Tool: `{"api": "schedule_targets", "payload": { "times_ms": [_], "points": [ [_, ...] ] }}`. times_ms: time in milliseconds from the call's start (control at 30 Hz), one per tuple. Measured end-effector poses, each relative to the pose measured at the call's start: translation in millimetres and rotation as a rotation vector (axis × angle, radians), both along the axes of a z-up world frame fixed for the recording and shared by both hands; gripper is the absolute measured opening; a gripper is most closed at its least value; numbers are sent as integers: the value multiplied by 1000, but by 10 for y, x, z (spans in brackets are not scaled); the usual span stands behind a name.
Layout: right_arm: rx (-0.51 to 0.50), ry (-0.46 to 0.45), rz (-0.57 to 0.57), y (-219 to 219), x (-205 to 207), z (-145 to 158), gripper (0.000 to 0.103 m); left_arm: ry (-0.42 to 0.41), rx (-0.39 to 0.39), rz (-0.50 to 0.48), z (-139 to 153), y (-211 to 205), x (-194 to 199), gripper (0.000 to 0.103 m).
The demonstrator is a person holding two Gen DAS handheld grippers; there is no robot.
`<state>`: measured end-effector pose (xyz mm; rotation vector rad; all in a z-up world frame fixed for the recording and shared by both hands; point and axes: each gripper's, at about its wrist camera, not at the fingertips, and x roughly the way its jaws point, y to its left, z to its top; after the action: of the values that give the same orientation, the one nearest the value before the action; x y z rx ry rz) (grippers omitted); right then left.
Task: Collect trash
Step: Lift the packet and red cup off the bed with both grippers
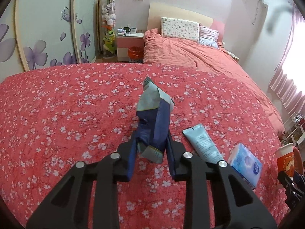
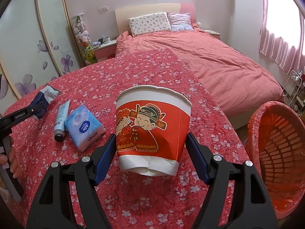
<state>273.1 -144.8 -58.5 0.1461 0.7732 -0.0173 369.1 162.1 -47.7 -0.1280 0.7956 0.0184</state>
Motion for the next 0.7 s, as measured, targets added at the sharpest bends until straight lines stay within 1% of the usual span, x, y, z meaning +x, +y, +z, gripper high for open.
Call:
{"api": "schedule_targets", "payload": {
  "times_ms": [267,533,700],
  "points": [
    [0,-51,-14,-87,-191,176,73,-29,-7,-33,194,-178,-271,28],
    [8,-125,-50,-264,-422,392,73,-79,-11,-110,440,-572,-612,28],
    [-9,-179,-77,-401,-602,525,73,-104,-27,-163,588,-838,-752,28]
  ]
}}
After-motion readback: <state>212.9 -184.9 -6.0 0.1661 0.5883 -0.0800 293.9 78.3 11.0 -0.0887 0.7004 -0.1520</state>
